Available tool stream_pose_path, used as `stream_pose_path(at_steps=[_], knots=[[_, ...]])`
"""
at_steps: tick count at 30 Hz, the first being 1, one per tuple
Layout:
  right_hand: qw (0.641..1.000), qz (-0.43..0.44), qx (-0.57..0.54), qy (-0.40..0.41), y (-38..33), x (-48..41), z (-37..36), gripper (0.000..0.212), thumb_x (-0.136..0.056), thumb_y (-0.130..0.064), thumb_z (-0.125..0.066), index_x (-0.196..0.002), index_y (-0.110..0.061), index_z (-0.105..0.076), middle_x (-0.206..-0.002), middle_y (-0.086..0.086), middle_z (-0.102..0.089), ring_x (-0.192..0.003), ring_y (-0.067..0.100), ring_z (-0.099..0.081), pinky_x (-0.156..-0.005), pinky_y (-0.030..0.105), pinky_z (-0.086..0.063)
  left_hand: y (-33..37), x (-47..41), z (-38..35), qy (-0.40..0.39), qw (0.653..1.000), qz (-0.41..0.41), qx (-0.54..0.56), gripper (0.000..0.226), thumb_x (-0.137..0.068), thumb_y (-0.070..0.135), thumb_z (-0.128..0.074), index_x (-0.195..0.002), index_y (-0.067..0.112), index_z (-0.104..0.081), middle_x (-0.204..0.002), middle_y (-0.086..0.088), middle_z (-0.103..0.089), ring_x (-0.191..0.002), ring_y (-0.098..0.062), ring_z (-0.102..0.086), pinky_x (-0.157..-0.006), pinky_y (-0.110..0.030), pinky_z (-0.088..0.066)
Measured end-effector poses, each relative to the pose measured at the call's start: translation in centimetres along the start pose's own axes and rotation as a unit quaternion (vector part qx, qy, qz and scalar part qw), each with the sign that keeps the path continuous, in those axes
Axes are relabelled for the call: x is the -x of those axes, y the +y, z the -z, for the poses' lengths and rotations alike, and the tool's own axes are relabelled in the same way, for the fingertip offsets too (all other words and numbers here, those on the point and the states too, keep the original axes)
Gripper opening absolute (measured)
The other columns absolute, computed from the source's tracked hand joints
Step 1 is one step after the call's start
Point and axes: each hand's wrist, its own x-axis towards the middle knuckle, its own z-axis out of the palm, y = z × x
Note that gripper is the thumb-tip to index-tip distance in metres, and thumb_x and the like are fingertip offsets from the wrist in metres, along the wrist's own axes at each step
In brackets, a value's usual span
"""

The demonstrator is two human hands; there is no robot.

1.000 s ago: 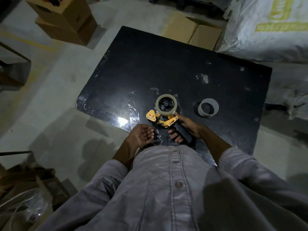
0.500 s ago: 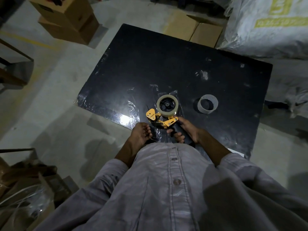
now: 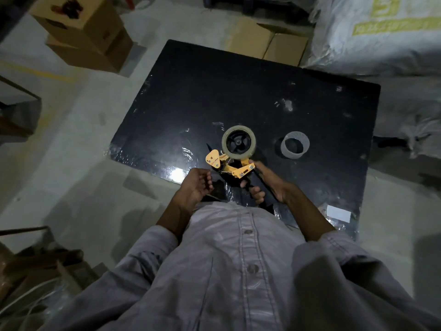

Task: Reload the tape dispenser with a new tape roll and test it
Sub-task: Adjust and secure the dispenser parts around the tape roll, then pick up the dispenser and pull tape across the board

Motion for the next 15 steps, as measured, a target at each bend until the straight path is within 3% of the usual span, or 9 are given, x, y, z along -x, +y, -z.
stream_pose_path(at_steps=[8, 15], knots=[[0.999, 0.003, -0.04, 0.026, -1.5, -0.4, -3.7, 0.089, -0.095, -0.093, -0.051, -0.1, -0.007, -0.074, -0.06, 0.001, -0.039, -0.044, 0.014, -0.037, -0.049, 0.025, -0.036, 4.4, -1.2, 2.0, -0.04, 0.999, 0.015, -0.021, 0.027, -0.1, 0.005, -0.05, -0.075, 0.012, -0.058, -0.065, -0.002, -0.049, -0.053, -0.017, -0.042, -0.049, -0.025, -0.038], [0.996, 0.02, -0.07, 0.051, -0.6, -1.5, -7.7, 0.089, -0.1, -0.09, -0.046, -0.1, -0.006, -0.072, -0.063, 0.003, -0.036, -0.046, 0.017, -0.034, -0.051, 0.028, -0.031, 7.0, -1.4, 4.7, -0.066, 0.996, 0.042, -0.031, 0.029, -0.099, 0.003, -0.047, -0.074, 0.009, -0.058, -0.058, -0.003, -0.051, -0.047, -0.016, -0.042, -0.043, -0.021, -0.036]])
